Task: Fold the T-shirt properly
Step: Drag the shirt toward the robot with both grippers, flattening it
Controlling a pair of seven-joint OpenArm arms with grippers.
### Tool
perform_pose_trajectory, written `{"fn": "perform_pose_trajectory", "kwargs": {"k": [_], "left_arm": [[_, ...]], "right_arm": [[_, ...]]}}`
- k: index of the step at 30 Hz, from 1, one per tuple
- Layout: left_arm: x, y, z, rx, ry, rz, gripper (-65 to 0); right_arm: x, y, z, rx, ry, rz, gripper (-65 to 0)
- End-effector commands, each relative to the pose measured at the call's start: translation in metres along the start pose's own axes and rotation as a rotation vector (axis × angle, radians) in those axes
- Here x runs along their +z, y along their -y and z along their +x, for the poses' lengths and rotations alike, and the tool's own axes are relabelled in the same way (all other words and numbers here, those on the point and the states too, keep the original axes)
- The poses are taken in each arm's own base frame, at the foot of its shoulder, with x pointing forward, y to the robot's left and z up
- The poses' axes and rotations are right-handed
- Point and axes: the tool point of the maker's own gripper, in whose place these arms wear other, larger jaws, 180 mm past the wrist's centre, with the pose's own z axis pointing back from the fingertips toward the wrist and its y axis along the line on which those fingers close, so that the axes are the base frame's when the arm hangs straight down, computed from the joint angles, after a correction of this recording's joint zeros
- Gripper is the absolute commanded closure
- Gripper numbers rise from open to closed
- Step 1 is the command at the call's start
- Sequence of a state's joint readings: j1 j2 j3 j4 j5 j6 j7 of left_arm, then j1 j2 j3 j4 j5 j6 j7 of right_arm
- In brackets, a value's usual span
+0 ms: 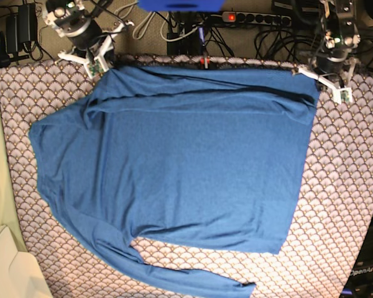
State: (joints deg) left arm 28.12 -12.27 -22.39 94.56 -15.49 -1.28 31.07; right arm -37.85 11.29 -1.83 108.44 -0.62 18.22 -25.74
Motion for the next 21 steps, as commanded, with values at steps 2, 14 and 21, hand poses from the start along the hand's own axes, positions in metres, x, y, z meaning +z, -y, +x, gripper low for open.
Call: {"fn": "perform_pose_trajectory", "kwargs": {"k": [2, 14, 21], "left_arm": [[0.004, -0.007, 0.002, -0.018, 0.006, 0.018, -0.6], [0.013, 0.002, 0.031, -0.031, 0.085, -0.001, -0.6], [0.015, 0.005, 0.062, -0.024, 0.163, -0.001, -0.6]], "right_arm": [[0.004, -0.001, 0.005, 0.003, 0.024, 0.002, 0.0], [0.011, 0.002, 0.025, 0.021, 0.077, -0.008, 0.0], [0.011, 0.01, 0.054, 0.043, 0.145, -0.029, 0.0]]}}
